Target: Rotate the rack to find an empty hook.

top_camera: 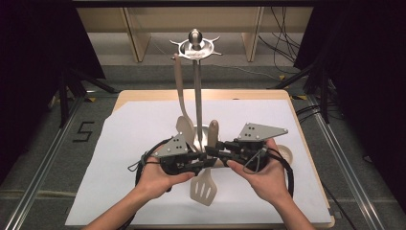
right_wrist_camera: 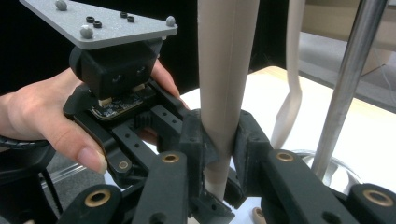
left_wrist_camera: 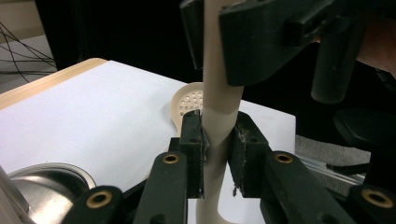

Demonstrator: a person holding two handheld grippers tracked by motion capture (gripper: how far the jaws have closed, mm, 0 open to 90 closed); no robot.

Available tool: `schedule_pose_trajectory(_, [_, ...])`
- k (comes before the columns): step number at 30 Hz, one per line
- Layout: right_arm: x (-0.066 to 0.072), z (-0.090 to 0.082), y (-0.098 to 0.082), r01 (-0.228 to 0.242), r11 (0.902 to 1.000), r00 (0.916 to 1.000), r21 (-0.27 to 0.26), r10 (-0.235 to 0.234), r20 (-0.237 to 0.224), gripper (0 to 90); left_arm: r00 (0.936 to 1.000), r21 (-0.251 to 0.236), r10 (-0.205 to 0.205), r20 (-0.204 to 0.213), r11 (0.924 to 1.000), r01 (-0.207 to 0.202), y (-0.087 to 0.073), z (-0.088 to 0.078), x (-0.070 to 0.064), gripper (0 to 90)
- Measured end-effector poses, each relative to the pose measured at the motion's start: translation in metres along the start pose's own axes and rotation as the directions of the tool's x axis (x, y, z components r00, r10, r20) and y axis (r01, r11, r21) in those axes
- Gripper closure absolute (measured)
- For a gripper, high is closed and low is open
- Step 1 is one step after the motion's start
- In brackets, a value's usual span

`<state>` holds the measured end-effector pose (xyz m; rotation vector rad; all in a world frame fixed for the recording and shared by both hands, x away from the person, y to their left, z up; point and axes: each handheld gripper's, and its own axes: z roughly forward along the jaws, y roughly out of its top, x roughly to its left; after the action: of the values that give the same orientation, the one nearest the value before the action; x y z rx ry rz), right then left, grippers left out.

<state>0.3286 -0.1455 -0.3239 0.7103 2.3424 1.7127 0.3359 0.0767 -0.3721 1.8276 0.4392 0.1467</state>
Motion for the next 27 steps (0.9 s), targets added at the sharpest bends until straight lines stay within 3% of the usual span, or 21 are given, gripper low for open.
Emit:
schedule_pose_trajectory(3, [-0.001,-0.001,0.000,0.003,1.0000,1.0000,0.003,-0.003,-0.004,74.6,0.9993,0.009,0.018,-0.033,0.9998,-0.018,0.003,0.001,-0.002,76.6])
schedule_pose_trajectory(7, [-0.001,-0.006,0.000,-0.019,0.9991,0.9996,-0.037,0.020,0.021,59.1,0.9959,-0.006,-0.020,-0.088,0.9998,0.020,0.009,-0.003,0.002,76.8])
schedule_pose_trajectory(8, [-0.003,-0.008,-0.001,0.006,0.9987,0.9992,-0.050,-0.004,0.039,57.7,0.9944,-0.011,-0.026,-0.102,0.9996,0.025,0.011,-0.004,0.004,76.8])
schedule_pose_trajectory(9, [-0.003,-0.011,-0.001,-0.013,0.9979,0.9990,-0.064,0.016,0.042,56.7,0.9932,-0.012,-0.021,-0.115,0.9997,0.020,0.013,-0.005,0.006,76.9])
schedule_pose_trajectory(13, [-0.009,-0.021,-0.005,-0.018,0.9927,0.9961,-0.119,0.028,0.084,56.5,0.9876,-0.018,-0.013,-0.156,0.9998,0.010,0.020,-0.008,0.009,76.9])
schedule_pose_trajectory(14, [-0.009,-0.024,-0.007,-0.044,0.9914,0.9950,-0.123,0.055,0.083,56.6,0.9863,-0.023,-0.016,-0.164,0.9997,0.013,0.021,-0.009,0.009,76.9])
schedule_pose_trajectory(16, [-0.013,-0.028,-0.011,-0.048,0.9908,0.9921,-0.127,0.062,0.109,56.6,0.9843,-0.023,-0.023,-0.175,0.9996,0.019,0.023,-0.010,0.011,76.8])
schedule_pose_trajectory(18, [-0.015,-0.033,-0.017,-0.076,0.9906,0.9843,-0.114,0.093,0.150,56.7,0.9817,-0.027,-0.030,-0.188,0.9993,0.025,0.024,-0.009,0.013,76.8])
schedule_pose_trajectory(20, [-0.021,-0.035,-0.023,-0.042,0.9931,0.9785,-0.110,0.063,0.196,57.2,0.9789,-0.032,-0.044,-0.200,0.9987,0.039,0.025,-0.009,0.013,76.9])
schedule_pose_trajectory(21, [-0.019,-0.037,-0.025,-0.084,0.9926,0.9724,-0.088,0.101,0.211,57.2,0.9771,-0.035,-0.049,-0.207,0.9985,0.043,0.025,-0.009,0.014,76.9])
schedule_pose_trajectory(24, [-0.025,-0.039,-0.033,-0.073,0.9936,0.9679,-0.086,0.092,0.234,57.2,0.9738,-0.036,-0.050,-0.222,0.9984,0.043,0.026,-0.010,0.017,76.8])
schedule_pose_trajectory(25, [-0.024,-0.040,-0.035,-0.103,0.9922,0.9623,-0.071,0.117,0.246,57.1,0.9730,-0.040,-0.050,-0.225,0.9983,0.042,0.027,-0.010,0.017,76.9])
schedule_pose_trajectory(26, [-0.027,-0.040,-0.037,-0.085,0.9930,0.9648,-0.082,0.103,0.242,57.1,0.9729,-0.038,-0.047,-0.226,0.9985,0.039,0.028,-0.010,0.018,76.8])
schedule_pose_trajectory(27, [-0.028,-0.042,-0.038,-0.086,0.9932,0.9596,-0.079,0.104,0.262,57.2,0.9711,-0.044,-0.053,-0.233,0.9981,0.044,0.028,-0.010,0.019,76.8])
